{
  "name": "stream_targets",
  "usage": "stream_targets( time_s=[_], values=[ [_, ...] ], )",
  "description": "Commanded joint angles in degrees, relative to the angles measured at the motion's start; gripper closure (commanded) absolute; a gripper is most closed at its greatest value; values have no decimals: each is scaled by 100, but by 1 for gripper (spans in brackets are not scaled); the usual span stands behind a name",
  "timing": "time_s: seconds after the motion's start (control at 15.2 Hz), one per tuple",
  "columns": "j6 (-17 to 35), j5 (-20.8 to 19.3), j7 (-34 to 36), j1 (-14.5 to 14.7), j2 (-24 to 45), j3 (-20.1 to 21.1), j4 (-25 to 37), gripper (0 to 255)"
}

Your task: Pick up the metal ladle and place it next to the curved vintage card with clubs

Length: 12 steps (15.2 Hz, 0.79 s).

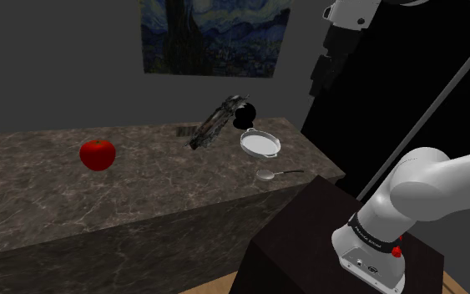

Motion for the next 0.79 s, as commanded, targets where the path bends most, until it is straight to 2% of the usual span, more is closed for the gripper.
stream_targets(
  time_s=[0.0, 0.4, 0.73],
  values=[
    [0, 0, 0, 0, 0, 0, 0, 0],
    [1080, -368, -1180, 199, -385, -467, -1346, 0],
    [2092, -770, -2168, 274, -415, -949, -2271, 0]
  ],
)
